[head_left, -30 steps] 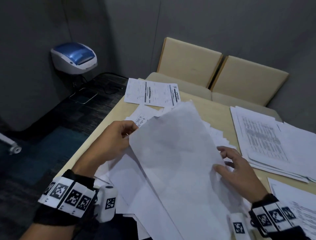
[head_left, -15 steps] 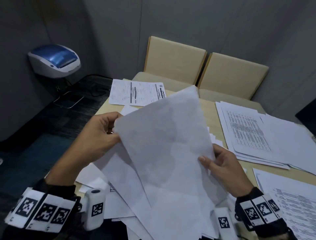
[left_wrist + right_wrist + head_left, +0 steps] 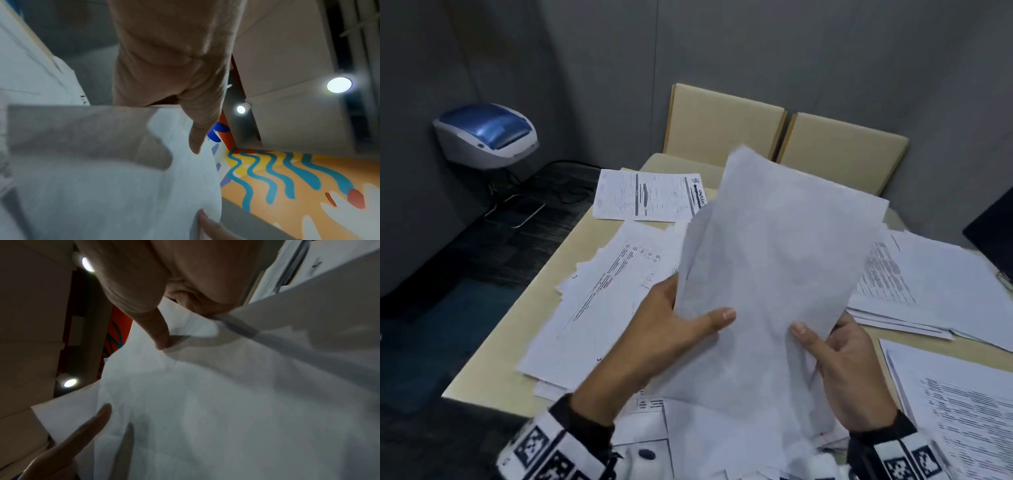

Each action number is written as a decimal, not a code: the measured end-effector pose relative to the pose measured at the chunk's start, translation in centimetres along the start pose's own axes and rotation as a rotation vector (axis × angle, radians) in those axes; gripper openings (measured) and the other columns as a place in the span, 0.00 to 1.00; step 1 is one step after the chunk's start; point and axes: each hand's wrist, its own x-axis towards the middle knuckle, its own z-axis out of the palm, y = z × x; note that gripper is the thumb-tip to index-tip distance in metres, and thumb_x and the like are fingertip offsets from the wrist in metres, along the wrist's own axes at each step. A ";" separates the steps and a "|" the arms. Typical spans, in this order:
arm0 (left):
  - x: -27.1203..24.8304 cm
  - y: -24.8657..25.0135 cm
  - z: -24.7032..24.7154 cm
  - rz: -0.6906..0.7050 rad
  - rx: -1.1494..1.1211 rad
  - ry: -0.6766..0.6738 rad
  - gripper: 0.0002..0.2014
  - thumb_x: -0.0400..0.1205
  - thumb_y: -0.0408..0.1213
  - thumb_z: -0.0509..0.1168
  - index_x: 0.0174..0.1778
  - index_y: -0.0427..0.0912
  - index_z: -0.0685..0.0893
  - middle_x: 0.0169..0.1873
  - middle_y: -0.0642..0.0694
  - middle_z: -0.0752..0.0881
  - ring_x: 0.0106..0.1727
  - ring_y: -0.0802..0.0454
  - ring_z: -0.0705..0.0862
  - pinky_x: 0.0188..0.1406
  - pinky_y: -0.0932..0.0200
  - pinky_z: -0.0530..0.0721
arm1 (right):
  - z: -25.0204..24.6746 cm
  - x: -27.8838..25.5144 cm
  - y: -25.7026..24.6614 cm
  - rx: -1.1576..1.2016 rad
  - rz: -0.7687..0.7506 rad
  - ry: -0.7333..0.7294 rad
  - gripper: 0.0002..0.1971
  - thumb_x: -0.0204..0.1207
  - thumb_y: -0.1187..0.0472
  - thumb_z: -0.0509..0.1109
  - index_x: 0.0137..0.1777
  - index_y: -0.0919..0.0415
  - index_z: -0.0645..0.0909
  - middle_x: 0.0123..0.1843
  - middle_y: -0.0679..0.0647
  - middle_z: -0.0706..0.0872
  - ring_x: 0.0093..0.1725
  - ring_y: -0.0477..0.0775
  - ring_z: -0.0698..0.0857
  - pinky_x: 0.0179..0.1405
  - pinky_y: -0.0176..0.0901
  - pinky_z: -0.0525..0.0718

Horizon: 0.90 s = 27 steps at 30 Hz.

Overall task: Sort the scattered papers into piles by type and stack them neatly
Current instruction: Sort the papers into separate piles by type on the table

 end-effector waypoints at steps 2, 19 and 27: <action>-0.3 0.5 0.2 0.058 -0.060 0.076 0.08 0.77 0.36 0.82 0.50 0.49 0.95 0.43 0.53 0.96 0.45 0.53 0.95 0.40 0.61 0.91 | 0.1 0.1 -1.4 -0.046 -0.055 0.034 0.19 0.76 0.62 0.77 0.67 0.61 0.85 0.62 0.54 0.94 0.65 0.59 0.91 0.68 0.57 0.88; -3.2 6.8 -1.7 0.627 -0.174 0.157 0.09 0.74 0.34 0.79 0.49 0.43 0.93 0.46 0.51 0.96 0.46 0.53 0.95 0.47 0.61 0.91 | 4.3 0.1 -9.4 -0.130 -0.461 0.111 0.08 0.74 0.65 0.81 0.51 0.57 0.89 0.45 0.39 0.96 0.43 0.38 0.93 0.47 0.27 0.86; 0.6 1.1 -2.9 0.190 0.110 0.221 0.13 0.77 0.37 0.82 0.57 0.43 0.93 0.47 0.52 0.96 0.47 0.56 0.95 0.52 0.46 0.94 | 4.3 0.8 -4.2 -0.225 -0.096 -0.033 0.18 0.75 0.67 0.82 0.64 0.59 0.87 0.54 0.45 0.96 0.54 0.46 0.94 0.50 0.34 0.90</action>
